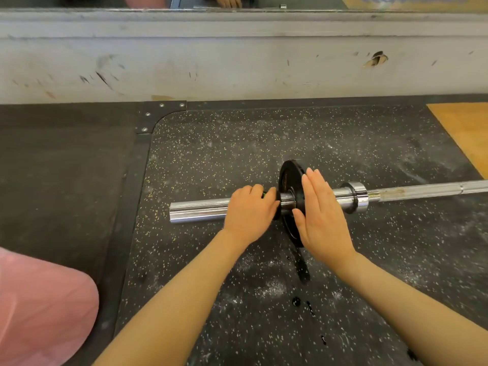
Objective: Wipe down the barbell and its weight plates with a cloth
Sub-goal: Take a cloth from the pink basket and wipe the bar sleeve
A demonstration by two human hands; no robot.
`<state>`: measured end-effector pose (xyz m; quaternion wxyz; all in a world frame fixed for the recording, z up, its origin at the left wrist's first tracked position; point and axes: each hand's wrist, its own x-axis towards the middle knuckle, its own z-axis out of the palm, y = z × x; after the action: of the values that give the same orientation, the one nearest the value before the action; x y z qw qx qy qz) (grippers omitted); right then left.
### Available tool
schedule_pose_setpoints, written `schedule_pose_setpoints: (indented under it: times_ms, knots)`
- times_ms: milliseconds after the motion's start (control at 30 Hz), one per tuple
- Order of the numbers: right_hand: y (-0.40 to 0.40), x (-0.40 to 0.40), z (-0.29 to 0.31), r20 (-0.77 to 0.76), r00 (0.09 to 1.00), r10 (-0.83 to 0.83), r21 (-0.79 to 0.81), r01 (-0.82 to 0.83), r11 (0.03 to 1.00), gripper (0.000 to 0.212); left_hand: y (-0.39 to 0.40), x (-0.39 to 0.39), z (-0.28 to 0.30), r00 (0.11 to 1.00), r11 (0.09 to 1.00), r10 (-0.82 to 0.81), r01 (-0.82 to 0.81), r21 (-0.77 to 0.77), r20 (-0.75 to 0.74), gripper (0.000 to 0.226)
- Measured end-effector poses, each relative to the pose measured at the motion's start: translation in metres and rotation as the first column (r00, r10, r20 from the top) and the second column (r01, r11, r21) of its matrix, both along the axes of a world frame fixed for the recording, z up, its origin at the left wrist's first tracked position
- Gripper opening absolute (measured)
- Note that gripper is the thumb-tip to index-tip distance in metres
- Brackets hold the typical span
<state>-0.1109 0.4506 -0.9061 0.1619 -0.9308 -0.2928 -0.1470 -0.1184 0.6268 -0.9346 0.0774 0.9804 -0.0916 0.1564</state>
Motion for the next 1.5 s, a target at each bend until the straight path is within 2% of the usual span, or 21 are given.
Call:
schedule_pose_setpoints:
  times_ms: [167, 500, 767, 1000, 1133, 1367, 1500]
  knots:
    - [-0.004, -0.005, -0.005, 0.012, 1.000, 0.012, 0.022, -0.012, 1.000, 0.059, -0.028, 0.005, 0.001, 0.998, 1.000, 0.003, -0.002, 0.021, -0.057, 0.037]
    - [-0.006, -0.021, -0.008, 0.007, 1.000, 0.006, 0.026, -0.006, 1.000, 0.059, 0.009, -0.018, 0.005, 0.995, 1.000, -0.017, 0.018, 0.016, -0.095, 0.039]
    - [-0.037, -0.036, 0.003, -0.019, 0.990, 0.141, -0.031, -0.141, 0.989, 0.058, -0.004, -0.046, 0.005, 0.996, 0.996, -0.033, 0.039, 0.079, -0.077, 0.044]
    - [-0.032, -0.029, 0.032, -0.085, 0.990, 0.111, 0.053, -0.107, 0.993, 0.059, -0.035, -0.089, 0.004, 0.995, 0.995, 0.092, -0.094, -0.045, -0.047, 0.038]
    - [-0.033, -0.049, 0.028, -0.129, 0.979, 0.160, 0.022, -0.158, 0.987, 0.061, -0.040, -0.115, 0.006, 0.997, 0.997, 0.064, -0.067, -0.048, -0.054, 0.041]
    - [-0.054, -0.097, 0.014, -0.131, 0.975, 0.178, 0.083, -0.169, 0.982, 0.059, -0.065, -0.126, 0.005, 0.999, 0.991, 0.040, -0.044, -0.126, -0.028, 0.039]
    - [-0.062, -0.101, 0.015, -0.131, 0.983, 0.125, 0.090, -0.114, 0.989, 0.059, -0.082, -0.125, 0.001, 0.999, 0.989, 0.018, -0.022, -0.148, -0.031, 0.038]
